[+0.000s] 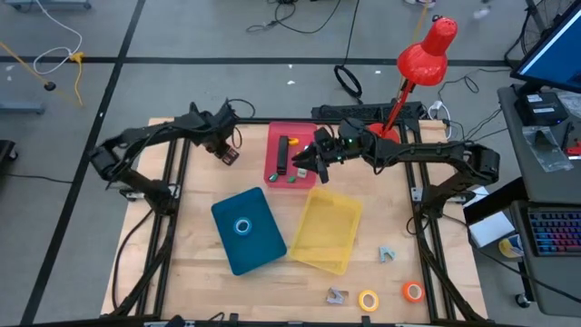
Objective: Pick and place Stapler, Stapler remover, tape
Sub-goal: Put the red tape into the blue bin
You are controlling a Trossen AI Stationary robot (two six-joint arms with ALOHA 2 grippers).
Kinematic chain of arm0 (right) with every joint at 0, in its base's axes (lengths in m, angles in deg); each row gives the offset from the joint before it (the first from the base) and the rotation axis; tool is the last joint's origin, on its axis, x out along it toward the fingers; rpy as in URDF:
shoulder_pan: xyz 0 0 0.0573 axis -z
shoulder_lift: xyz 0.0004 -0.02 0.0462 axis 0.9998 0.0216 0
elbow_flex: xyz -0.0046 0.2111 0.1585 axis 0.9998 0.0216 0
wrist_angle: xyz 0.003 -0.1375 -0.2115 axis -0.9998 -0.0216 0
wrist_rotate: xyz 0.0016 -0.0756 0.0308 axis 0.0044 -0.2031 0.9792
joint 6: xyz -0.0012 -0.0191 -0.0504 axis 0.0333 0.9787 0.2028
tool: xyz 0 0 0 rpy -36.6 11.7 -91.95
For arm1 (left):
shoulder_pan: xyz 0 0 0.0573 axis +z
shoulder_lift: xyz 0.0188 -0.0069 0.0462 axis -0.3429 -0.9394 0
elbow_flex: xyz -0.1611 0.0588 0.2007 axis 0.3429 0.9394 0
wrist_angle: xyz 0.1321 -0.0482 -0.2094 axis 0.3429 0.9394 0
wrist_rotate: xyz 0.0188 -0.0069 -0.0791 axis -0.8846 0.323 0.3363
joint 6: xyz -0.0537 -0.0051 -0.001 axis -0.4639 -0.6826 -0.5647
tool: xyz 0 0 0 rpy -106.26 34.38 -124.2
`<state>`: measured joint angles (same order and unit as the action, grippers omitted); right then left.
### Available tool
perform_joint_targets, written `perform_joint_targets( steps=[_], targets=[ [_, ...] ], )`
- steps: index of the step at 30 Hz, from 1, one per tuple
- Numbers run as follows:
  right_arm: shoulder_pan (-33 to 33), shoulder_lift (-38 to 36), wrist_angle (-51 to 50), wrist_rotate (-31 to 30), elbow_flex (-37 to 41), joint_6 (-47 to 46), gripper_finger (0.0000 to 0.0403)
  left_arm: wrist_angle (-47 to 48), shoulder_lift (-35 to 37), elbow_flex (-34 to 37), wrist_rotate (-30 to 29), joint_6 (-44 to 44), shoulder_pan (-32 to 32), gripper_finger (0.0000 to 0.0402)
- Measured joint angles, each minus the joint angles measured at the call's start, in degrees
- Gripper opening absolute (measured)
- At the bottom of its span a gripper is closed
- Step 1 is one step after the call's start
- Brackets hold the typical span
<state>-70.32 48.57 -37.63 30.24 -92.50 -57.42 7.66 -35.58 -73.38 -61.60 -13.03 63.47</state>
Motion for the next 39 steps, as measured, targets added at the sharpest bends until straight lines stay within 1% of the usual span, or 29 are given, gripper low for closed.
perform_joint_targets(
  steps=[5, 8, 10, 15, 21, 24, 27, 29, 31, 33, 37, 38, 39],
  targets=[
    [0.0, 0.0, 0.7, 0.0, 0.0, -0.4, 0.0101, -2.8, -4.8, 0.0, 1.4, 2.7, 1.1, 0.0097],
    [0.0, 0.0, 0.7, 0.0, 0.0, -0.4, 0.0099, -4.3, -5.8, 0.1, 3.1, 3.9, 1.2, 0.0102],
    [0.0, 0.0, 0.7, 0.0, 0.0, -0.4, 0.0098, -4.7, -6.1, 0.1, 4.1, 4.1, 1.2, 0.0111],
    [0.0, 0.0, 0.7, -0.4, 0.0, -1.2, 0.0098, -5.1, -6.1, 0.1, 4.0, 5.2, 1.3, 0.0146],
    [0.0, 0.0, 0.7, -3.2, 0.0, -1.7, 0.0094, -6.4, -7.7, 0.1, 3.8, 6.4, 1.3, 0.0186],
    [0.0, 0.0, 0.7, -3.3, 0.0, -1.7, 0.0094, -7.3, -10.3, 0.1, 3.8, 6.5, 1.3, 0.0194],
    [0.0, 0.0, 0.7, -3.2, 0.0, -1.9, 0.0094, -7.6, -13.1, -0.1, 3.6, 6.4, 1.2, 0.0194],
    [0.0, 0.0, 0.7, -3.1, 0.0, -1.9, 0.0094, -7.4, -14.6, -0.4, 3.4, 5.9, 1.2, 0.0186],
    [0.0, 0.0, 0.7, -3.1, 0.0, -1.9, 0.0093, -7.3, -15.3, -0.3, 3.5, 5.3, 1.1, 0.0166],
    [0.2, 0.0, 0.6, -3.0, 0.0, -1.8, 0.0093, -7.3, -15.1, -0.3, 4.0, 5.3, 1.1, 0.0134],
    [0.8, -1.6, -1.8, -2.9, 0.0, 0.4, 0.0093, -7.0, -12.7, 0.1, 3.7, 5.9, 1.1, 0.0046],
    [1.0, -2.4, -3.2, -3.0, 0.0, 1.5, 0.0093, -6.7, -11.9, 0.3, 3.7, 6.4, 1.1, 0.0033],
    [1.3, -3.4, -5.2, -3.0, 0.1, 2.4, 0.0093, -6.7, -11.0, 0.3, 3.8, 6.7, 1.2, 0.0033]
  ],
)
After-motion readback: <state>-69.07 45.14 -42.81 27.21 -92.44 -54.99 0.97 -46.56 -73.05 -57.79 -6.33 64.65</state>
